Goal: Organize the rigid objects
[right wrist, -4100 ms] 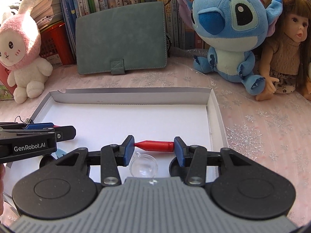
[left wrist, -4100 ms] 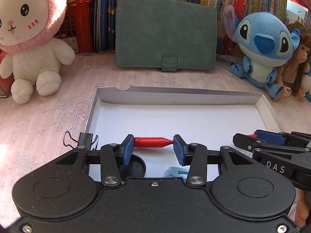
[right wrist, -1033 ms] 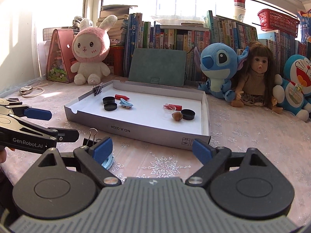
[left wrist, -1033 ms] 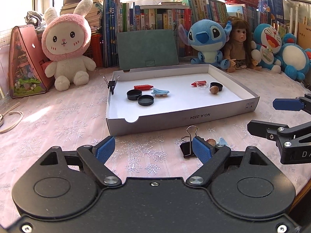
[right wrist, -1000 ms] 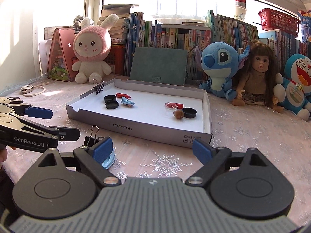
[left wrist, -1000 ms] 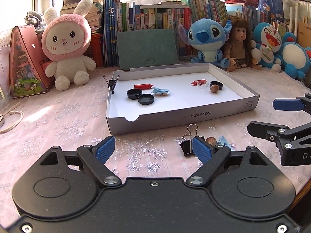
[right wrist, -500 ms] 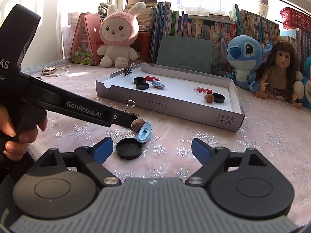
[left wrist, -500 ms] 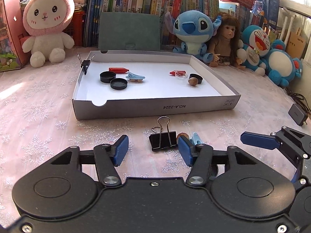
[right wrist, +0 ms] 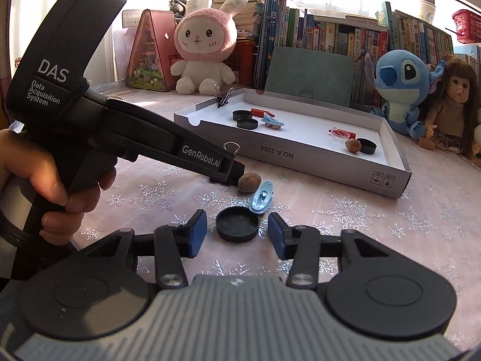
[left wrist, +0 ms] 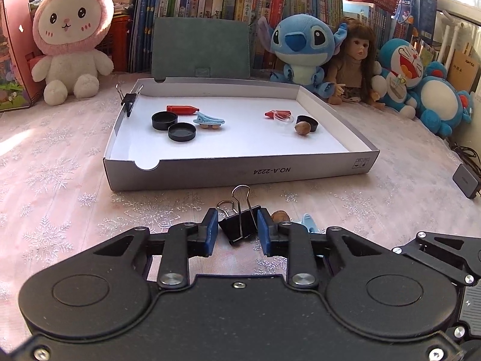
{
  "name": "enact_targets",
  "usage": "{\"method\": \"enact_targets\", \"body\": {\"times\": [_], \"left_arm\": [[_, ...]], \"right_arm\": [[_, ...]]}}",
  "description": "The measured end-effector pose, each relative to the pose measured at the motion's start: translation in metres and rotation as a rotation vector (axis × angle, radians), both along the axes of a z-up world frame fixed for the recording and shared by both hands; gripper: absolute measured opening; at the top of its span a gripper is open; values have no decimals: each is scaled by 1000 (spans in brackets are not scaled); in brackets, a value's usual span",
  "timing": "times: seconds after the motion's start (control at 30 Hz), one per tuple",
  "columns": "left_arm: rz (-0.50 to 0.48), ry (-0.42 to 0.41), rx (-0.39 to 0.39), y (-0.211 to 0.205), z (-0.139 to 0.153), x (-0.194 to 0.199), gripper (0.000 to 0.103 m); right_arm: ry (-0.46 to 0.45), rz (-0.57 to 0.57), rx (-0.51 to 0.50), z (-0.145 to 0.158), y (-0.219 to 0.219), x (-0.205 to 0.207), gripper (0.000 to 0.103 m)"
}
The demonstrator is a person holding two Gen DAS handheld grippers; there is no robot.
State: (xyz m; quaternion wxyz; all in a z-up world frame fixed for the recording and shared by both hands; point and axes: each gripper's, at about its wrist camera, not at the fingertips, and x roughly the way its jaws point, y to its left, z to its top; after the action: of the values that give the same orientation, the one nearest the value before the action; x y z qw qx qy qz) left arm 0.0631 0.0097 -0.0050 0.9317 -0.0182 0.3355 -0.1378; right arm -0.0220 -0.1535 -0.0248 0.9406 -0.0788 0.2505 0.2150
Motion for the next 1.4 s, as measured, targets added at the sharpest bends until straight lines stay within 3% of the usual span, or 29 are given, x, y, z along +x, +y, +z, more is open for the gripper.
{"method": "enact_targets", "body": {"times": [0.1,0.47,0.63,0.87,1.13,1.4], "left_arm": [[3,-9,13,6,0,-4,27],[32,-21,43,27,2,-16,30],[44,-30,56,30,0,-24,39],[69,-36,75,38,-2,-29,43],[166,-36,79,50,-1,-25,45],[110,-61,62,33,-1,-27,53]], "right_arm": [[3,-19,4,0,-3,2,44],[-13,-100,-9,1,-12,4,45],[-15,-137,10,1,-20,6,51],[-25,-165,14,0,-25,4,57],[-31,-209,30,-3,-28,4,63],[-67,-255,8,-7,-25,-2,66]]}}
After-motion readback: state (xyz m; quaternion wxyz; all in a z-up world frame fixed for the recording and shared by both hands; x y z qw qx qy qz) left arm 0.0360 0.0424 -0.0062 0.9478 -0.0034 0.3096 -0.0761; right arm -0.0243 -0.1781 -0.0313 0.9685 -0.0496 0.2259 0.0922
